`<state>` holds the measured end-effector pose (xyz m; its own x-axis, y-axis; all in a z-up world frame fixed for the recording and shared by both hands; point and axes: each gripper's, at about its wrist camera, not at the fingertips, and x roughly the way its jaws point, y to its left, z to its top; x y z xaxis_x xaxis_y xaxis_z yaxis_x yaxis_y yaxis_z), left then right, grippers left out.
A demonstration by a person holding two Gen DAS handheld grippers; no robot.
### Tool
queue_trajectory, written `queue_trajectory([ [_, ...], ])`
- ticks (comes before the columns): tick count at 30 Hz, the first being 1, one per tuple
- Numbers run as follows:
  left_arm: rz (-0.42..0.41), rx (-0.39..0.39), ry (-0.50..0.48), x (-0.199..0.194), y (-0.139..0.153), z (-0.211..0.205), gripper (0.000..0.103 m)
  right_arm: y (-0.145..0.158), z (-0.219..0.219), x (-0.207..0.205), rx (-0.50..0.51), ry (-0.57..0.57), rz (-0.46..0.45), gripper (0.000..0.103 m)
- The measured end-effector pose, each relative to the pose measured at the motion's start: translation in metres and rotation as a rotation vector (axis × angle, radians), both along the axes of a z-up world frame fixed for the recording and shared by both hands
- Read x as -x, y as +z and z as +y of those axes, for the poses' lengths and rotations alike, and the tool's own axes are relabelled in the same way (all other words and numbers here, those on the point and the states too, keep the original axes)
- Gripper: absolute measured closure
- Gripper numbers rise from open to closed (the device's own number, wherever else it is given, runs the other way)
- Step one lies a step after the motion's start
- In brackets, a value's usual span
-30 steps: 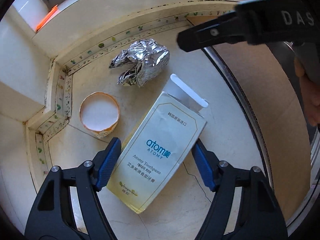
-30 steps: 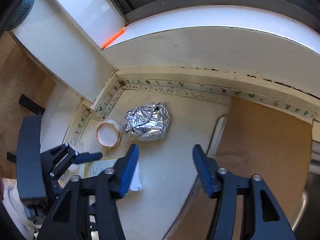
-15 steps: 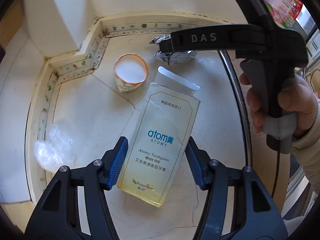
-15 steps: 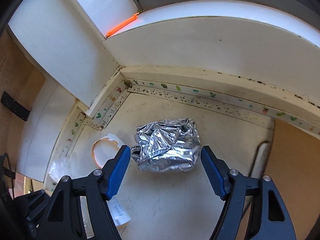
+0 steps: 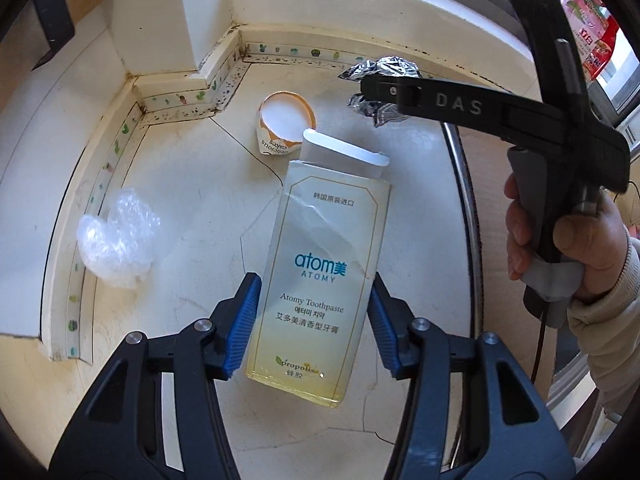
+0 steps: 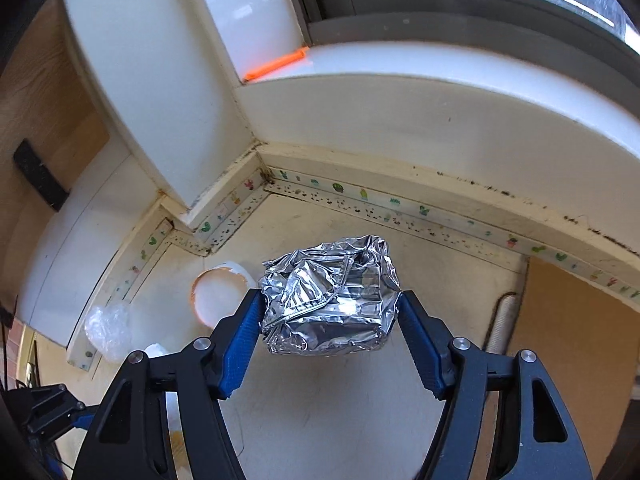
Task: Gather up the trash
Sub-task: 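Grasp the yellow toothpaste box with the left tool while the right tool grasps the foil ball, then carry the toothpaste box and foil ball down over the trash bin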
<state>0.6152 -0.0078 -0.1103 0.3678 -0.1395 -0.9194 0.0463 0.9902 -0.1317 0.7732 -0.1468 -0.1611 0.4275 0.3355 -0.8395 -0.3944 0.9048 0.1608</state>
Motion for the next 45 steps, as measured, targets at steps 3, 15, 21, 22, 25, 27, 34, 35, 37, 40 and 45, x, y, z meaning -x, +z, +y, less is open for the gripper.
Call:
queue_trajectory([
  [3,-0.018,0.012,0.000,0.015,0.009,-0.001,0.054,0.016,-0.003,0.021,0.001,0.009,-0.024,0.035],
  [15,-0.096,0.068,-0.006,0.128,0.061,-0.001,0.054,0.083,-0.009,0.165,-0.020,0.036,-0.073,0.035],
  [21,-0.139,0.044,-0.063,0.204,0.077,0.004,0.054,0.111,-0.010,0.269,0.007,0.010,-0.116,0.035],
  [22,-0.147,0.044,-0.072,0.219,0.080,0.005,0.054,0.115,-0.010,0.287,0.013,-0.004,-0.120,0.035],
  [25,-0.164,0.066,-0.091,0.257,0.082,0.012,0.054,0.124,-0.010,0.340,0.022,-0.046,-0.127,0.035],
  [27,-0.169,0.095,-0.109,0.282,0.083,0.017,0.054,0.127,-0.009,0.377,0.037,-0.072,-0.130,0.035],
  [34,-0.137,0.145,-0.184,0.354,0.071,0.025,0.054,0.130,-0.011,0.496,0.073,-0.150,-0.116,0.035],
  [35,-0.127,0.148,-0.194,0.362,0.068,0.025,0.054,0.128,-0.012,0.511,0.079,-0.156,-0.108,0.035],
  [37,-0.105,0.159,-0.207,0.380,0.062,0.026,0.054,0.123,-0.014,0.539,0.096,-0.165,-0.088,0.036],
  [40,-0.064,0.173,-0.212,0.405,0.050,0.025,0.054,0.112,-0.021,0.574,0.121,-0.172,-0.048,0.036],
  [45,0.008,0.166,-0.196,0.437,0.019,0.018,0.054,0.083,-0.029,0.616,0.151,-0.157,0.029,0.036],
])
